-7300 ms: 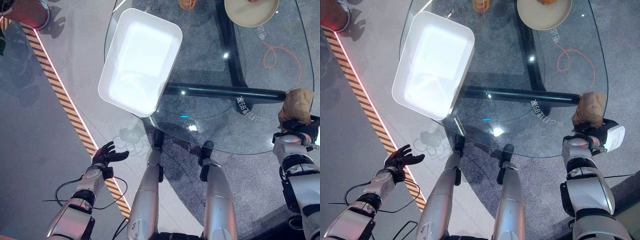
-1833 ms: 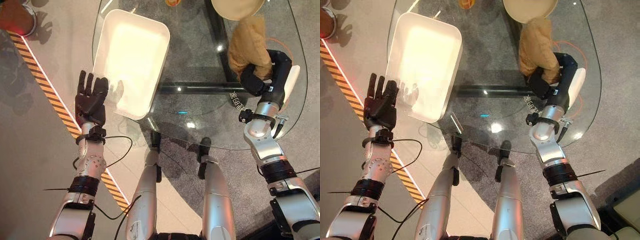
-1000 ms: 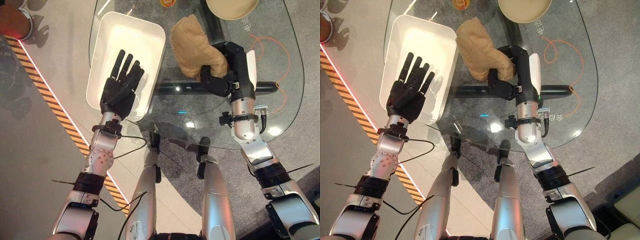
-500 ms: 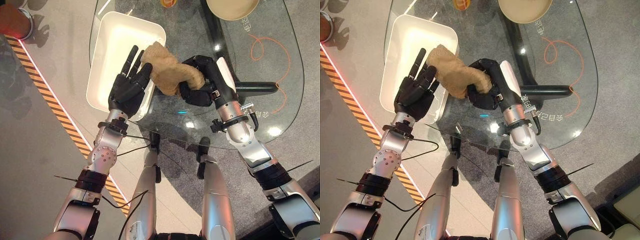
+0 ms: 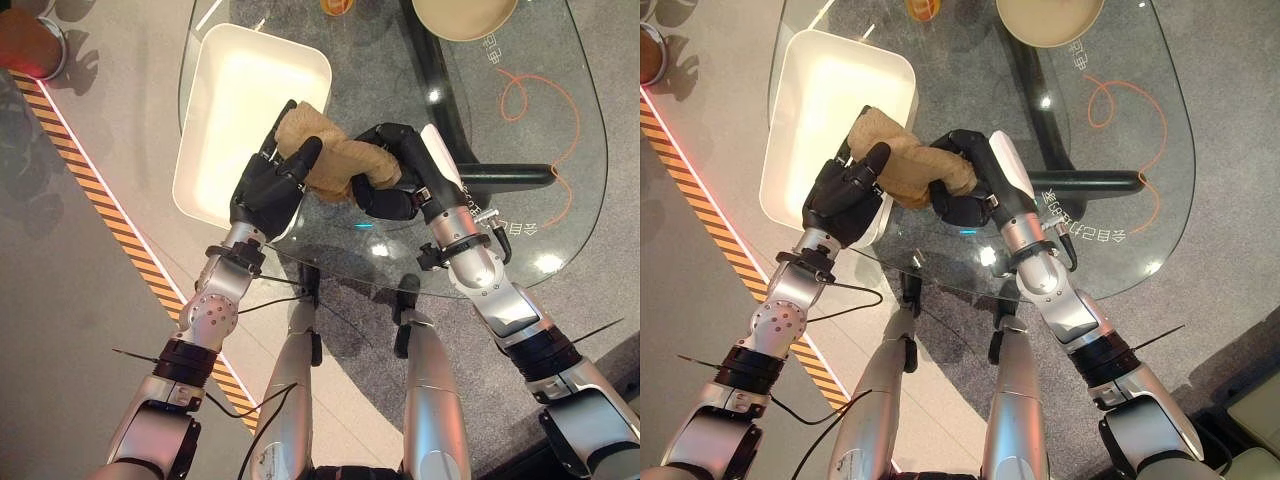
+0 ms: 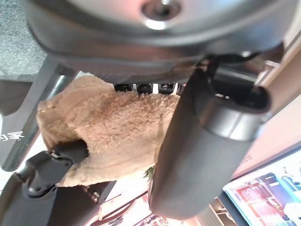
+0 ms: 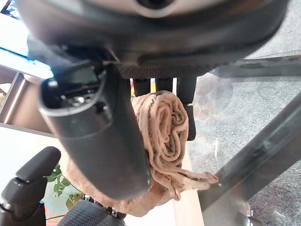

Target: Wipe the table with a cloth and put it in the basket.

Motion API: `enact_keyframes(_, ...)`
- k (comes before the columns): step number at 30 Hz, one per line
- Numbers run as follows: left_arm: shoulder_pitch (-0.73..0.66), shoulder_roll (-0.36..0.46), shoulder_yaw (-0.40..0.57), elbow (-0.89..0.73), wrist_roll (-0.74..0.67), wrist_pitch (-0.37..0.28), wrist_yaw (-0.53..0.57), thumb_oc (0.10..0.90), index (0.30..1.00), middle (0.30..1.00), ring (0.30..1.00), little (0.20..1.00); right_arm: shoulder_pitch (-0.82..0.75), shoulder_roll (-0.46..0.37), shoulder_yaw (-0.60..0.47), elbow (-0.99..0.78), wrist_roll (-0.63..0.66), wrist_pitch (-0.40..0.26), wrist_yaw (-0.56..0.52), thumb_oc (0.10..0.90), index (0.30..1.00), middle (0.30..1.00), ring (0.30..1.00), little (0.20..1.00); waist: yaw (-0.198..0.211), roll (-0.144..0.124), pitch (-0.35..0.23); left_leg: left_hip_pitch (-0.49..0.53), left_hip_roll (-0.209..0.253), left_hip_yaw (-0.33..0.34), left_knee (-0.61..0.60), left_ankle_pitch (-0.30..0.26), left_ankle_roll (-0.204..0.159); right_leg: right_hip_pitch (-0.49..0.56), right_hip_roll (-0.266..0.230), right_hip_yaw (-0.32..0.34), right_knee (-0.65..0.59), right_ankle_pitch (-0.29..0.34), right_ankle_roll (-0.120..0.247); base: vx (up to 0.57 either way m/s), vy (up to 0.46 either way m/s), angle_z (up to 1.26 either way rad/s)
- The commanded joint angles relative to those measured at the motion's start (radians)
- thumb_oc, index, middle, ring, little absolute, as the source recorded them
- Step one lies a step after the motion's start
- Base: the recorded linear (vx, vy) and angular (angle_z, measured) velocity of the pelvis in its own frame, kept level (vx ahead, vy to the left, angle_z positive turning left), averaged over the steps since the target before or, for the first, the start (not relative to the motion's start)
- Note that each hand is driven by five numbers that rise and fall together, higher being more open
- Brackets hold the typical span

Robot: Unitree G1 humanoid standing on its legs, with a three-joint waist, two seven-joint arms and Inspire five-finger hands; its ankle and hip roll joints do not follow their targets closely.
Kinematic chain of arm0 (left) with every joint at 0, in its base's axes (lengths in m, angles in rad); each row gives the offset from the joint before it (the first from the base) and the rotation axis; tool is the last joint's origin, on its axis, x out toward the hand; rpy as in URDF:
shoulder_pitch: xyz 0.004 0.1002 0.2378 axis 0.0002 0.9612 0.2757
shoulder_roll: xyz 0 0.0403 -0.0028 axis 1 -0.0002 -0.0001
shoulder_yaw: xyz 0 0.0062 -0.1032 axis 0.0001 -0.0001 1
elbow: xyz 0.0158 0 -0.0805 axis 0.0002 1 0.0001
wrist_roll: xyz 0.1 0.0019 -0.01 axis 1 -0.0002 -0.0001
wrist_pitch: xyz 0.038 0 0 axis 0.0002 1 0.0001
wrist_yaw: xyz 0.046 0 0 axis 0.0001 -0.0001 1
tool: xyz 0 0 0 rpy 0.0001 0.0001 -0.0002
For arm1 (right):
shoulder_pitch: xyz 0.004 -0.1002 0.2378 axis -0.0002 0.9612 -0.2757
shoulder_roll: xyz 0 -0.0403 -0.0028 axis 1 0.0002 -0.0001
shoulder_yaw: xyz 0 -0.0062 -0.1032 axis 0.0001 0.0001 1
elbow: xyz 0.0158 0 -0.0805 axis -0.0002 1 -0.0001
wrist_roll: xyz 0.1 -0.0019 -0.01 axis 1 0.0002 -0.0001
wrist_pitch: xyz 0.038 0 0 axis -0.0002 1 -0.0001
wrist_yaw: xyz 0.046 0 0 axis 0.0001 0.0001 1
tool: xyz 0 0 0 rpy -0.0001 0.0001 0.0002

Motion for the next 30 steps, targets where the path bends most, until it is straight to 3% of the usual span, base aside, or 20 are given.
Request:
enact_keyframes(1,-0.089,0.014,-0.01,-0.137,-0.011,-0.012,-0.101,0.8,0.9,0.9,0.9,0.9,-0.152,0.021,-0.012,-0.249,0.042,-0.106,-0.007,0.1,0.3,0.3,0.3,0.2,0.004,-0.039,-0.026,0.045,-0.051,0.044,0.098,-0.165,0.026,0.079,0.025,-0.035,-0.162,0.093,0.019,0.0,0.0,0.0)
enact_keyframes(8,-0.088,0.023,-0.013,-0.138,-0.006,-0.028,-0.11,0.8,0.9,0.9,0.9,0.9,-0.15,0.015,-0.01,-0.253,0.048,-0.1,-0.007,0.1,0.3,0.3,0.3,0.2,0.004,-0.038,-0.026,0.049,-0.05,0.046,0.096,-0.165,0.027,0.082,0.022,-0.034,-0.164,0.095,0.019,0.0,0.0,0.0)
enact_keyframes(9,-0.085,0.022,-0.01,-0.14,0.0,-0.05,-0.111,0.69,0.806,0.806,0.806,0.79,-0.147,0.016,-0.011,-0.255,0.047,-0.098,-0.006,0.1,0.3,0.3,0.3,0.2,0.005,-0.038,-0.026,0.049,-0.05,0.046,0.097,-0.166,0.027,0.082,0.022,-0.035,-0.162,0.095,0.019,0.0,0.0,0.0)
enact_keyframes(11,-0.082,0.018,-0.007,-0.146,0.003,-0.093,-0.098,0.1,0.3,0.3,0.3,0.2,-0.142,0.019,-0.013,-0.255,0.042,-0.1,-0.003,0.1,0.3,0.3,0.3,0.2,0.006,-0.039,-0.026,0.05,-0.051,0.044,0.097,-0.166,0.027,0.082,0.023,-0.035,-0.161,0.094,0.019,0.0,0.0,0.0)
enact_keyframes(18,-0.073,-0.014,0.029,-0.148,0.014,-0.22,-0.083,0.1,0.3,0.3,0.3,0.2,-0.133,0.038,-0.028,-0.243,0.029,-0.109,0.002,0.1,0.3,0.3,0.3,0.2,0.01,-0.043,-0.026,0.044,-0.053,0.037,0.1,-0.167,0.028,0.077,0.025,-0.036,-0.156,0.091,0.018,0.0,0.0,0.0)
enact_keyframes(30,-0.064,-0.049,0.054,-0.166,0.051,-0.294,-0.049,0.1,0.3,0.3,0.3,0.2,-0.123,0.061,-0.04,-0.246,0.014,-0.101,0.011,0.1,0.3,0.3,0.3,0.2,0.013,-0.048,-0.026,0.044,-0.056,0.034,0.102,-0.166,0.027,0.077,0.027,-0.037,-0.152,0.089,0.016,0.0,0.0,0.0)
